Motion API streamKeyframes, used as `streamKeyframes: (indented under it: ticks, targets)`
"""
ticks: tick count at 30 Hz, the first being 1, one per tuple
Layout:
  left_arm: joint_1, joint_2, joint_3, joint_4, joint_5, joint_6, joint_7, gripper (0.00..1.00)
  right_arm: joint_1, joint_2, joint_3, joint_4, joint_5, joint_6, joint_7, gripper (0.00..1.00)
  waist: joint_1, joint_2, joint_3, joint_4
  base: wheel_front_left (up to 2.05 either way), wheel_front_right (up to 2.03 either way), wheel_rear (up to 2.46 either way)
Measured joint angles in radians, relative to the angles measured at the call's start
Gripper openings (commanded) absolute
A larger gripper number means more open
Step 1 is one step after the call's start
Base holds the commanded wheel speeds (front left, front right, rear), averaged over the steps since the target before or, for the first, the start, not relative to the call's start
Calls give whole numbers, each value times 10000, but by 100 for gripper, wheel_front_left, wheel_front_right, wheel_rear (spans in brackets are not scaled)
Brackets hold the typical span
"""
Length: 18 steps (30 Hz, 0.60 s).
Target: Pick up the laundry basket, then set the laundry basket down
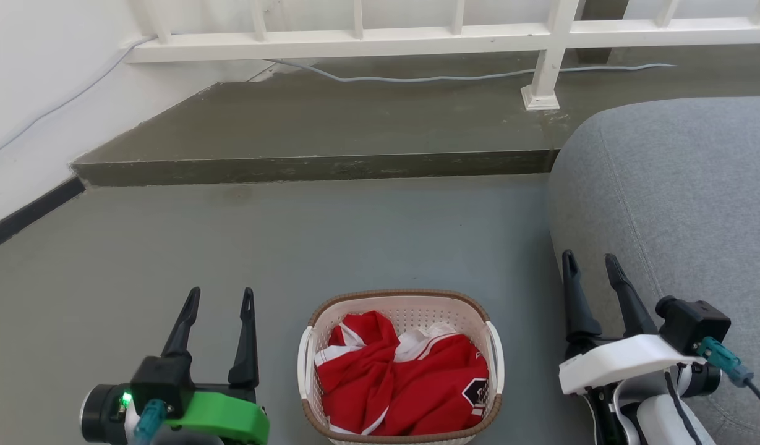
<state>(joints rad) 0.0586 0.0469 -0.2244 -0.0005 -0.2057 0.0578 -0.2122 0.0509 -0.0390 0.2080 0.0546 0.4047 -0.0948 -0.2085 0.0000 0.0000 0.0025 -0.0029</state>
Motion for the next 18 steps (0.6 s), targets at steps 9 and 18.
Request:
streamKeyframes:
  ticks: [9, 18]
  targets:
    - [109, 12, -263, -136, 1246, 167, -311, 100, 78, -10, 255, -188, -1285, -232, -309, 100, 0, 0, 4, -10, 0, 0, 0]
    - [249, 12, -314, -81, 1572, 226, -397, 100, 214, -10, 334, -222, -1666, -303, -433, 100, 0, 0, -10, 0, 0, 0, 0]
